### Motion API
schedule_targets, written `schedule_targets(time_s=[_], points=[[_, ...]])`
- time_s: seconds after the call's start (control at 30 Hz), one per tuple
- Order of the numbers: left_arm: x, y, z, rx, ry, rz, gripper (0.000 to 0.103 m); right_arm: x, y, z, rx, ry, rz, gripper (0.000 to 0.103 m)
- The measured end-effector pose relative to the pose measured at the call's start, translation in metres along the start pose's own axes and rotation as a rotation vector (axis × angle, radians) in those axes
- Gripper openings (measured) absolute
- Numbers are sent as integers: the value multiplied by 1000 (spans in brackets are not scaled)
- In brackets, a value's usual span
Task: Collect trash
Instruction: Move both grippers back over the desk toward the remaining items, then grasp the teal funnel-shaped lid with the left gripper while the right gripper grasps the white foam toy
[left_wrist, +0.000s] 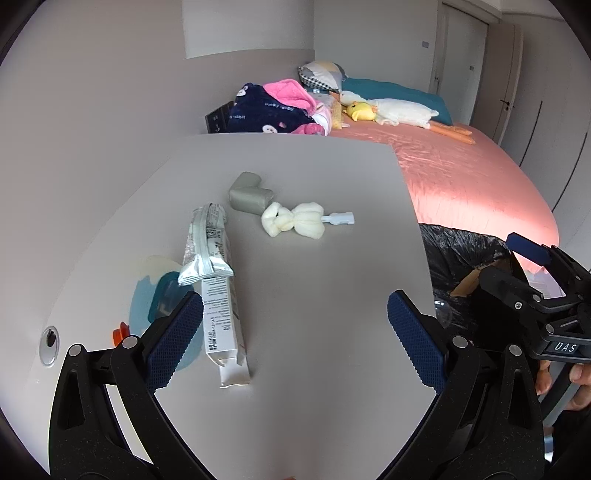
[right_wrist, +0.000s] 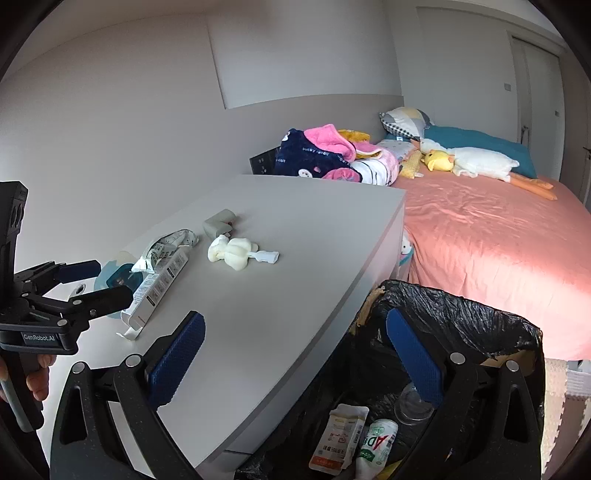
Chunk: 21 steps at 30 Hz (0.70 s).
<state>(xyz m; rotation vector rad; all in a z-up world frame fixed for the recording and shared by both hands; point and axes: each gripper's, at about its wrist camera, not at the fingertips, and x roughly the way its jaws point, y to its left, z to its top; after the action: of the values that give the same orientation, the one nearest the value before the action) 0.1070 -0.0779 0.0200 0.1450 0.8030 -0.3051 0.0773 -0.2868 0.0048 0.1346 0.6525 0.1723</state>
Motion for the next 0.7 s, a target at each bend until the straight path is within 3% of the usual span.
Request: schedule_targets(time_s=[0.57,0.7], points=[[8,69,0,-50,26,59,97,53,32,11,-52,67,48,98],[14,91,-2,-101,49,75,97,62,39,16,-69,75,56,98]])
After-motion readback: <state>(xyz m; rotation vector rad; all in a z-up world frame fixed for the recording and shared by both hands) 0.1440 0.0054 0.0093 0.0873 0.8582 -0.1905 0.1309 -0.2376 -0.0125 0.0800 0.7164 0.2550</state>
